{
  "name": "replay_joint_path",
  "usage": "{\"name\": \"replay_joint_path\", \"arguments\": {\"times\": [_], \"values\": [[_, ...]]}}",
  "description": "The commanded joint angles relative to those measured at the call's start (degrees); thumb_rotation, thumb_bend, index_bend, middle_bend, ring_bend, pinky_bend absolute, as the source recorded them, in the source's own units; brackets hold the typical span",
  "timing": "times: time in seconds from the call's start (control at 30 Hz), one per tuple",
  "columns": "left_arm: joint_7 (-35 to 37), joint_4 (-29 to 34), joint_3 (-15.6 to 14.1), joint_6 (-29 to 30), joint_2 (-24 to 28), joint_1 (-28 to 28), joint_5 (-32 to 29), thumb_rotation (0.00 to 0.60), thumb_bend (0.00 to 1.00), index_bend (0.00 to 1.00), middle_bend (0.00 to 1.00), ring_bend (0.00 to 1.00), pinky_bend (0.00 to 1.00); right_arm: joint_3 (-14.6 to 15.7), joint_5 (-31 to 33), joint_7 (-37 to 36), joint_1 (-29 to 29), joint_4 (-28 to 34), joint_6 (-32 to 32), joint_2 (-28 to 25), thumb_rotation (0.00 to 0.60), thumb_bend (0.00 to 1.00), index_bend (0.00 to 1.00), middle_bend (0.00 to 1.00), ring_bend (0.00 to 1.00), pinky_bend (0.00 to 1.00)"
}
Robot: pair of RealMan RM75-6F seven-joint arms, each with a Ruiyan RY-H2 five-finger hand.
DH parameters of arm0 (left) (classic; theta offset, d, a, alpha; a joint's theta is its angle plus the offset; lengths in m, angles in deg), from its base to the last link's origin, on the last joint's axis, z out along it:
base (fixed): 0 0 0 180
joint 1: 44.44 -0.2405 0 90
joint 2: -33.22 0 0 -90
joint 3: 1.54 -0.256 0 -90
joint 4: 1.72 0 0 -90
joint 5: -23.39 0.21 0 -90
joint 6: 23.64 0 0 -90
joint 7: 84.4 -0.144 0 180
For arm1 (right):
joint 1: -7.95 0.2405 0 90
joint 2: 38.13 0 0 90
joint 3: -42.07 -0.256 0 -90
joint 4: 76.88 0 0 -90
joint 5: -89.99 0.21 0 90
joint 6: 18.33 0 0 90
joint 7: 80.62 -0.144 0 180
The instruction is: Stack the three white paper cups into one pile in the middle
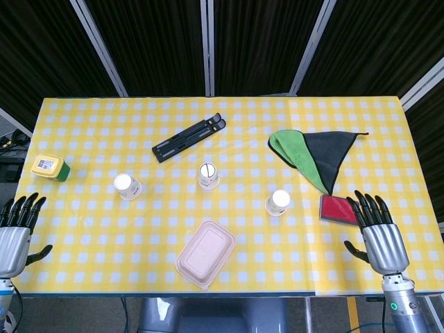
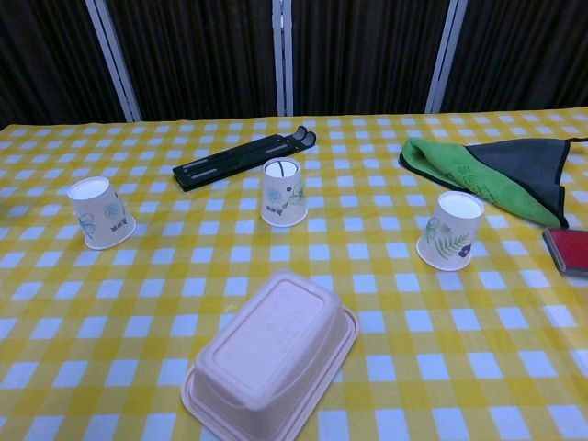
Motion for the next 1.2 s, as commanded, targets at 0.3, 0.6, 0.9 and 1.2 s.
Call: {"name": "replay_joint_path", "arguments": {"times": [0.3,0.6,0.9,1.2], "values": [[-0.4,0.5,-0.2,-0.3,0.0,0.3,0.5,0.600,0.01,0.00,0.00,0.00,0.00,0.0,-0.1,-0.5,-0.3,-0.3,-0.7,0.1,0.600,0.06,0.03,0.00,0.00,0.00],[-1.4,1.9,0.6,-2.6,0.0,2.3,0.7,0.600,0.01,0.00,0.00,0.00,0.00,-0.1,0.1,-2.1,-0.7,0.0,-1.2,-0.6,0.600,0.06,0.05,0.00,0.00,0.00],[-5.0,5.4,8.2,-14.0,2.3,12.0,-7.9,0.600,0.03,0.12,0.00,0.00,0.00,-0.6,0.2,-6.0,-0.7,-0.3,-1.6,-1.3,0.600,0.06,0.06,0.00,0.00,0.00],[-10.6,3.7,12.7,-29.1,1.7,22.8,-22.5,0.600,0.09,0.27,0.00,0.00,0.00,-1.2,1.3,-9.2,-0.6,-0.3,-1.1,-2.3,0.600,0.06,0.06,0.00,0.00,0.00]]}}
